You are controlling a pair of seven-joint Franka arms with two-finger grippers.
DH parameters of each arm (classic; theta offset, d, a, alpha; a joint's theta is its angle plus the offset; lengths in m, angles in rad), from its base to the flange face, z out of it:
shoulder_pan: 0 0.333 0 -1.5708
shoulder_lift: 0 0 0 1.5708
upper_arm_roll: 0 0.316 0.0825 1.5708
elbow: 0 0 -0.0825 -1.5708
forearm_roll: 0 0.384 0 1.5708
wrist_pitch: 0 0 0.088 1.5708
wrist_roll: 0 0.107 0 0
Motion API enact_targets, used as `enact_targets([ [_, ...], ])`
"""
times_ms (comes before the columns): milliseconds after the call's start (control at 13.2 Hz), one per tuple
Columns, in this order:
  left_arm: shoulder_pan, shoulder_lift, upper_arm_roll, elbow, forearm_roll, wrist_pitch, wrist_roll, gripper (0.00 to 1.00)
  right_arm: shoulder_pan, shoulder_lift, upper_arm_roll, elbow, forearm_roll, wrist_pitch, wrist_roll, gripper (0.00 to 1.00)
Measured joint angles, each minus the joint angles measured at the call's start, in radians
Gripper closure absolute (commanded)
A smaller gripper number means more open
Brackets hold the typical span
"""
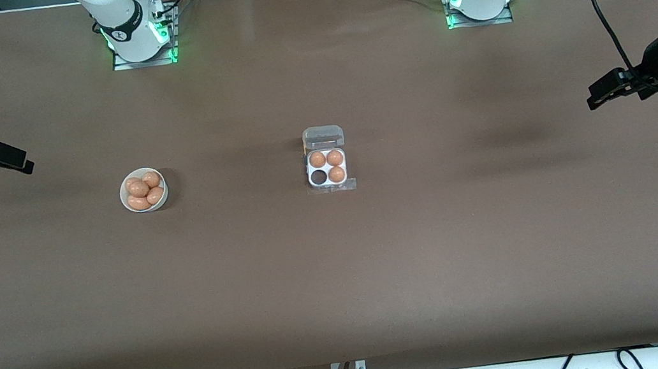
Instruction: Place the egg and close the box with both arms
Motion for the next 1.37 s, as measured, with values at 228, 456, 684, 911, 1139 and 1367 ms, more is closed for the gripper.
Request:
enact_targets([
  [228, 0.000, 0.007, 0.000, 0.005, 0.000, 0.000, 0.000, 0.00, 0.000, 0.000, 0.000, 0.000, 0.000, 0.000, 0.000, 0.00],
  [456, 0.003, 0.008, 0.001, 0.008, 0.017, 0.000, 0.000, 0.00, 0.000, 0.000, 0.000, 0.000, 0.000, 0.000, 0.000, 0.00],
  [684, 0.003, 0.009, 0.001, 0.008, 0.025, 0.000, 0.000, 0.00, 0.000, 0.000, 0.000, 0.000, 0.000, 0.000, 0.000, 0.00],
  [911, 0.003, 0.009, 0.001, 0.009, 0.025, 0.000, 0.000, 0.00, 0.000, 0.000, 0.000, 0.000, 0.000, 0.000, -0.001, 0.00],
  [1139, 0.003, 0.010, 0.001, 0.009, 0.025, 0.000, 0.001, 0.00, 0.000, 0.000, 0.000, 0.000, 0.000, 0.000, -0.013, 0.00],
  [1367, 0.003, 0.010, 0.001, 0.009, 0.025, 0.000, 0.001, 0.00, 0.000, 0.000, 0.001, 0.000, 0.000, 0.000, -0.015, 0.00],
])
